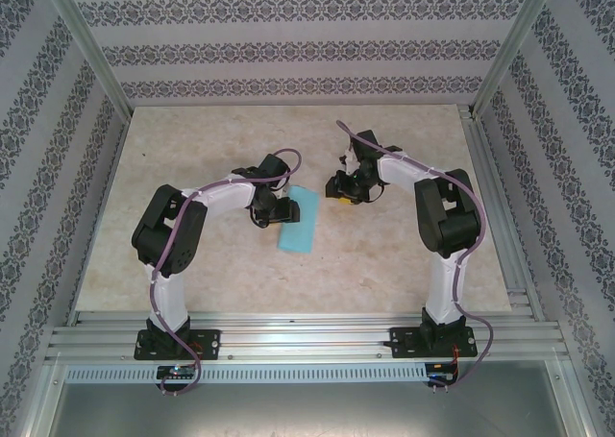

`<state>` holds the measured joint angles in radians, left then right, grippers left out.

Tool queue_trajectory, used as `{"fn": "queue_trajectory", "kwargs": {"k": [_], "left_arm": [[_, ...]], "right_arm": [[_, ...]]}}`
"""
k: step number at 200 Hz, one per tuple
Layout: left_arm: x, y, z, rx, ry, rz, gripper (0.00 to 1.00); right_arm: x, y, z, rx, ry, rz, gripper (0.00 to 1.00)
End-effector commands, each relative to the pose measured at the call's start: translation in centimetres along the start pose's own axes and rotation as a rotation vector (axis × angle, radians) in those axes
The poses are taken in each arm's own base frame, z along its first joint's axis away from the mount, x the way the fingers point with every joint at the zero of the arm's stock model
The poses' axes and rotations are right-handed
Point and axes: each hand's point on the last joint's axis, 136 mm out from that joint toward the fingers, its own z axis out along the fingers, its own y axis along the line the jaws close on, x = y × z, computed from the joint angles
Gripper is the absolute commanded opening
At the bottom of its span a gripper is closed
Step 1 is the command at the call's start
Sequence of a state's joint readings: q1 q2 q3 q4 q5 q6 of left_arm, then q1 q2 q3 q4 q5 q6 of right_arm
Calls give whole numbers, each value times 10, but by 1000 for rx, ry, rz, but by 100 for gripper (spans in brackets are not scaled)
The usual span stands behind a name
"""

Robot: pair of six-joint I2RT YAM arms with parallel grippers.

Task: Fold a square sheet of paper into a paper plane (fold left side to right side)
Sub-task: First fold in half a square sheet of paper at the center of the table.

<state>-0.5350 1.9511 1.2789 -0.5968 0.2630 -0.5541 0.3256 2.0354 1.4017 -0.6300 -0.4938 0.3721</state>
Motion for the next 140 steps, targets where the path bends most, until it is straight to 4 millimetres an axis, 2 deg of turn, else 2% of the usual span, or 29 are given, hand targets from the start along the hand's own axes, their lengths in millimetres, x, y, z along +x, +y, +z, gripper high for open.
{"fn": "queue_trajectory", "kwargs": {"k": [1, 140], "left_arm": [[24, -1, 25, -18, 89, 44, 57], [28, -7, 33, -29, 111, 79, 59]], "right_arm": [[-5, 7, -7, -6, -46, -15, 42], [1, 13, -11, -38, -57, 4, 40]]}}
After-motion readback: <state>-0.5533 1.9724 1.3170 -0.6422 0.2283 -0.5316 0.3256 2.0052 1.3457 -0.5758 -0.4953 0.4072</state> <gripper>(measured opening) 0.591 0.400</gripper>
